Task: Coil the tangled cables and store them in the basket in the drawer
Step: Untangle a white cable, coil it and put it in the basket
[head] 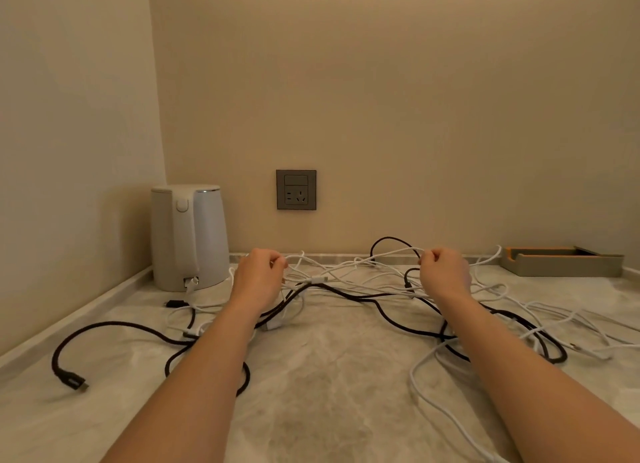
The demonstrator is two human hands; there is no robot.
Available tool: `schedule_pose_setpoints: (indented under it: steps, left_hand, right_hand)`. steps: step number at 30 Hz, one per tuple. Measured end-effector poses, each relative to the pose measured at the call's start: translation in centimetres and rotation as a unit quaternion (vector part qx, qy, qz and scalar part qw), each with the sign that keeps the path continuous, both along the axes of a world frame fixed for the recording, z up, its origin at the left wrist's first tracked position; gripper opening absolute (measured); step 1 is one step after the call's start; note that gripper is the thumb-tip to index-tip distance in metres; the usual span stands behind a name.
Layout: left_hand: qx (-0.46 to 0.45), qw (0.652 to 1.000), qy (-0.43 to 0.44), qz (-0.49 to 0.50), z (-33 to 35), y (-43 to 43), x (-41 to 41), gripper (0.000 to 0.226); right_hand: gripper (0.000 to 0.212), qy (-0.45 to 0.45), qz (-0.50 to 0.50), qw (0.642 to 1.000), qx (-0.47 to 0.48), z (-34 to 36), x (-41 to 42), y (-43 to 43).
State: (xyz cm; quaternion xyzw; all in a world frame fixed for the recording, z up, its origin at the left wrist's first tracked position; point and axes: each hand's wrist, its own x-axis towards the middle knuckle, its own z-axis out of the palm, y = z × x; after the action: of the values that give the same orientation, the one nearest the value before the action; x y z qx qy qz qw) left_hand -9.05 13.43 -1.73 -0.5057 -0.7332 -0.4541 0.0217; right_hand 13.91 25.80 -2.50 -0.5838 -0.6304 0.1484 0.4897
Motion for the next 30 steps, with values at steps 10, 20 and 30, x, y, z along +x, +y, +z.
schedule_pose_setpoints:
  steps: [10, 20, 30]
  left_hand:
    - [-0.104, 0.993, 0.047, -0.018, -0.5, 0.3, -0.7, 0.024]
    - [-0.032, 0.986, 0.018, -0.164, 1.5, -0.2, 5.0, 0.057]
    - [0.122, 0.988, -0.027, -0.087, 0.9, 0.3, 4.4, 0.020]
  right_hand:
    - [0.030, 0.020, 0.088, 0.995, 0.030, -0.1, 0.4, -0.1]
    - [0.028, 0.170, 0.219, 0.953, 0.124, 2.2, -1.7, -3.4]
    - [0.025, 0.106, 0.248, 0.954, 0.135, 2.1, -2.1, -4.2]
